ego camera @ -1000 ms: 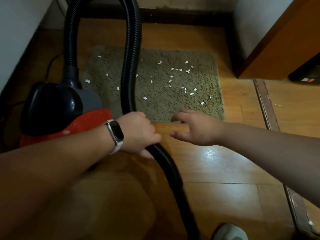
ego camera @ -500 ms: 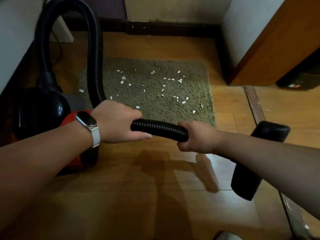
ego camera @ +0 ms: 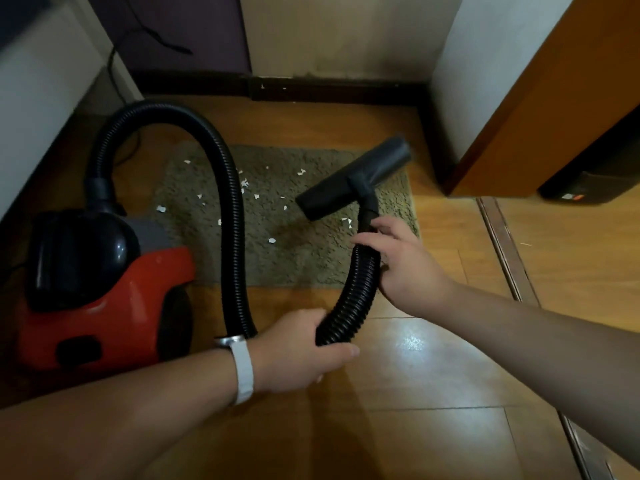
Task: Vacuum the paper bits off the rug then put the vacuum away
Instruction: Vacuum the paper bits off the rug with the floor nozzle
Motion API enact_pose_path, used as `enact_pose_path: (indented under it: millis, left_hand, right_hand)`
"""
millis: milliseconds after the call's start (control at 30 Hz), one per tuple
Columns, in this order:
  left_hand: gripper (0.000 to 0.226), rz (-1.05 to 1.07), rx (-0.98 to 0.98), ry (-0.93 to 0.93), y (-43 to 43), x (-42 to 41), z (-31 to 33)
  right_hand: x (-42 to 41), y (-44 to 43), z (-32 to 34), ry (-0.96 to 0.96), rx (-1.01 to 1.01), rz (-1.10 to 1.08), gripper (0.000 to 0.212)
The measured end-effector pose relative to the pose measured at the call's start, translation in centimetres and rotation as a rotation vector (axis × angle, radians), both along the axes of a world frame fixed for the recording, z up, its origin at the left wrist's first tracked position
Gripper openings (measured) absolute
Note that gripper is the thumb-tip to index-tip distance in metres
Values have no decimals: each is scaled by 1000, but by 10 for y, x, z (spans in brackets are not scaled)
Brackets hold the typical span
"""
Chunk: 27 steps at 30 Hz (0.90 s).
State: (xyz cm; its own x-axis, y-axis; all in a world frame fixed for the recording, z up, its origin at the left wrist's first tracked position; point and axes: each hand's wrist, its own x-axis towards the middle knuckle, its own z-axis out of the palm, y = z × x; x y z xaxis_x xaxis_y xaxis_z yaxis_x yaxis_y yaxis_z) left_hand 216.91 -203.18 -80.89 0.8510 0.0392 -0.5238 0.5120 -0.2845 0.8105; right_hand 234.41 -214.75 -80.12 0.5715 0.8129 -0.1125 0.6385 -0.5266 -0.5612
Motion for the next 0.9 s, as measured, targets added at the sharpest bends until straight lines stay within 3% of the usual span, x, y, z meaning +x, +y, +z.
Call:
enact_pose_path:
  millis: [100,167,267,367,433,533,600,733,900]
  left_hand:
    - [41,48,76,-13,-9,5,1]
    - [37,45,188,-34,-18,7,3]
    - [35,-29,398,-77,-31,11,12]
    - [32,-99,541,-137,-34,18,19]
    - [29,-180,529,-175,-28,21,17]
    - [27,-458,489,-184,-7,22,7]
    - [27,-647,623,-192,18,20,-8]
    - [41,-696,1033,-339,82,18,-32]
    - [82,-666,1235,-324,124,19,-34]
  right_hand:
    - [-8,12,15,599,136,-426,34]
    - [-11,20,14,798,136,-624,21]
    - [-17,26,3,782,-24,-642,40]
    - [-15,25,1,783,-114,-670,27]
    - [-8,20,-3,733,-147,-671,22]
    - [7,14,0,563,-237,-572,33]
    - [19,10,6,461,-276,-498,39]
    - [40,-2,19,386,-322,-414,55]
    - [49,-10,23,366,-355,-333,61]
